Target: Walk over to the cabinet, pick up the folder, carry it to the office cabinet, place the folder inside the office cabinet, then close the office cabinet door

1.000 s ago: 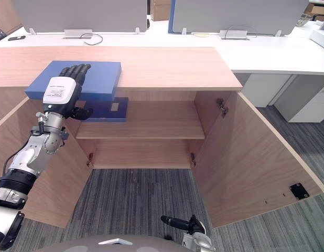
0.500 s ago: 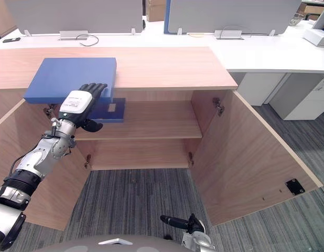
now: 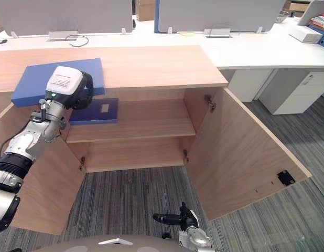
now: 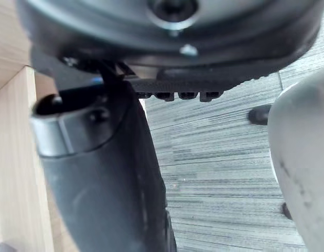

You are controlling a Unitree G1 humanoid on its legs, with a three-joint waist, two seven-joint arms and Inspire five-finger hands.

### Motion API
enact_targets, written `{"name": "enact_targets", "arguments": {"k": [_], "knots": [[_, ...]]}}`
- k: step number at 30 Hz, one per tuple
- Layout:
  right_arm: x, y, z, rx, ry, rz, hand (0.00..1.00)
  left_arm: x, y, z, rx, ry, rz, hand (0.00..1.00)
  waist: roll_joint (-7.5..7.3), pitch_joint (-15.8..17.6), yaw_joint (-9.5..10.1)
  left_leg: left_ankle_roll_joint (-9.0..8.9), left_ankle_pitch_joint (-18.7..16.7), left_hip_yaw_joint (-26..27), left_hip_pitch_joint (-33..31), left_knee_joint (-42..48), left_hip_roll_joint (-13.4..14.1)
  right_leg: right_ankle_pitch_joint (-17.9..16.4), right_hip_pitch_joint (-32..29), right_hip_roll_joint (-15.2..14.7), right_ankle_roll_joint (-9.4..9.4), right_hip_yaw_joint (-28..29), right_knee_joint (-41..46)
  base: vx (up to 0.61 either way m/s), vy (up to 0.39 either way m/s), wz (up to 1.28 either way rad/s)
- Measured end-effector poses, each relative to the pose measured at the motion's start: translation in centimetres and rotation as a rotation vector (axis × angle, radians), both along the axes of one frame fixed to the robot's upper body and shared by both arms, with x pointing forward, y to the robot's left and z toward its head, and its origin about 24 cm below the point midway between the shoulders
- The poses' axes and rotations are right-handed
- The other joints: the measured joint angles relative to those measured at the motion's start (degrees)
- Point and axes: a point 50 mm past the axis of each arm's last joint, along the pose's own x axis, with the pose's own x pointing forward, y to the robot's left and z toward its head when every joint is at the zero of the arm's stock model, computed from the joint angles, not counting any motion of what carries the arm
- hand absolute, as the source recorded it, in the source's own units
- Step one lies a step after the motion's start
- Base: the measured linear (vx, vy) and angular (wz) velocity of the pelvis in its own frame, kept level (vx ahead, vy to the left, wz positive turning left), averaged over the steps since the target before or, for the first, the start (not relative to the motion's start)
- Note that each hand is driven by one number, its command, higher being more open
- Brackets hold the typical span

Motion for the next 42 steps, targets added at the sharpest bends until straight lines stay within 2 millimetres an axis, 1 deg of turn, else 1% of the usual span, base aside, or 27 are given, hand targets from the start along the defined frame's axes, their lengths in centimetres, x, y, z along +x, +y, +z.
{"name": "enact_targets", "arguments": {"k": [4, 10, 13, 17, 19, 24, 25, 28, 32, 35, 36, 39, 41, 42], "knots": [[-0.1, 0.0, 0.2, 0.002, -0.016, 0.007, 1.0, 0.0, 0.4, 0.0, 0.006, 0.006, 0.012, 0.0, -0.07, 0.0, 0.0, -0.01, 0.0, 0.2, -0.1, 0.0, -0.1, 0.1, -0.2, 0.0, 0.1, 0.4, 0.0, -0.04, -0.022, -0.05], [-0.3, 0.2, 0.7, 0.016, -0.043, 0.037, 1.0, 0.1, 1.6, 0.5, 0.036, 0.009, 0.049, 0.0, -0.15, -0.1, 0.0, -0.02, 0.0, 0.2, -0.2, 0.0, -0.1, 0.1, -0.4, 0.0, 0.09, 0.5, 0.0, -0.04, -0.027, 0.0], [-0.5, 0.7, 0.9, 0.046, -0.055, 0.041, 1.0, 0.4, 2.5, 0.7, 0.047, 0.021, 0.084, 0.0, -0.41, -0.3, -0.04, -0.01, 0.0, 0.1, -0.3, 0.0, -0.1, 0.1, -0.4, 0.0, 0.09, 0.4, 0.0, -0.04, -0.028, 0.01], [-0.9, 1.2, 1.2, 0.067, -0.067, 0.061, 1.0, 0.5, 2.7, 0.9, 0.053, 0.019, 0.089, 0.0, -0.74, -0.5, -0.06, 0.07, 0.1, -0.2, -0.8, 0.0, -0.2, 0.1, -0.7, -0.1, 0.08, 0.2, 0.0, -0.04, -0.027, 0.04], [-1.0, 1.0, 1.3, 0.06, -0.066, 0.084, 1.0, 0.8, 2.4, 1.1, 0.068, 0.024, 0.081, 0.0, -0.73, -0.6, -0.02, 0.15, 0.1, -0.6, -0.9, 0.0, -0.3, 0.1, -0.7, -0.2, 0.08, -0.1, 0.0, -0.03, -0.012, 0.06], [-0.9, 1.1, 1.3, 0.061, -0.069, 0.089, 1.0, 0.8, 2.5, 1.0, 0.069, 0.031, 0.084, 0.0, -0.64, -0.6, -0.18, 0.27, 0.2, -1.1, -1.0, 0.0, -0.3, 0.0, -0.6, -0.3, 0.03, -0.6, 0.0, -0.01, -0.008, 0.05], [-1.0, 1.1, 1.3, 0.061, -0.069, 0.09, 1.0, 0.8, 2.5, 1.0, 0.068, 0.031, 0.084, 1.0, -0.61, -0.6, -0.13, 0.3, 0.3, -1.2, -1.0, 0.0, -0.3, 0.0, -0.5, -0.3, 0.02, -0.7, 0.0, -0.06, -0.035, 0.05], [-1.0, 1.1, 1.3, 0.061, -0.067, 0.089, 1.0, 0.8, 2.4, 1.1, 0.068, 0.027, 0.083, 1.0, -0.61, -0.6, 0.01, 0.34, 0.3, -1.3, -1.1, 0.0, -0.3, 0.0, -0.5, -0.3, 0.0, -0.8, 0.0, -0.04, -0.027, 0.03], [-1.1, 1.1, 1.2, 0.059, -0.062, 0.088, 1.0, 0.2, 1.6, 1.6, 0.049, -0.019, 0.051, 1.0, -0.64, -0.6, 0.28, 0.36, 0.3, -1.6, -1.2, 0.0, -0.4, 0.0, -0.5, -0.3, -0.02, -1.0, 0.0, -0.02, -0.017, 0.03], [-1.1, 0.9, 1.1, 0.055, -0.056, 0.082, 1.0, -0.7, 0.7, 2.2, 0.015, -0.073, 0.007, 1.0, -0.73, -0.7, 0.33, 0.36, 0.3, -1.6, -1.2, 0.0, -0.4, -0.1, -0.5, -0.3, -0.09, -1.0, 0.1, -0.03, -0.018, 0.0], [-1.1, 0.9, 1.1, 0.054, -0.053, 0.08, 1.0, -1.3, -0.1, 2.4, -0.018, -0.108, -0.025, 1.0, -0.76, -0.7, 0.46, 0.36, 0.3, -1.6, -1.2, 0.0, -0.4, -0.2, -0.6, -0.3, -0.25, -1.1, 0.4, -0.04, -0.027, 0.0], [-1.2, 0.8, 0.9, 0.054, -0.047, 0.073, 1.0, -1.8, -0.9, 2.7, -0.038, -0.141, -0.062, 1.0, -0.91, -0.8, 0.71, 0.36, 0.3, -1.6, -1.1, 0.0, -0.4, -0.2, -0.5, -0.3, -0.25, -1.1, 0.4, -0.03, -0.016, 0.0], [-1.4, 0.7, 0.8, 0.055, -0.038, 0.062, 1.0, -2.2, -2.0, 3.0, -0.07, -0.172, -0.099, 1.0, -1.07, -0.9, 1.54, 0.39, 0.3, -1.6, -1.1, 0.0, -0.4, -0.2, -0.5, -0.4, -0.26, -1.1, 0.5, -0.05, -0.024, 0.01], [-1.3, 0.7, 0.8, 0.055, -0.036, 0.062, 1.0, -2.5, -2.0, 3.0, -0.08, -0.182, -0.103, 1.0, -1.1, -0.9, 1.51, 0.39, 0.3, -1.6, -1.1, 0.0, -0.4, -0.2, -0.5, -0.4, -0.26, -1.1, 0.5, -0.06, -0.026, 0.0]]}}
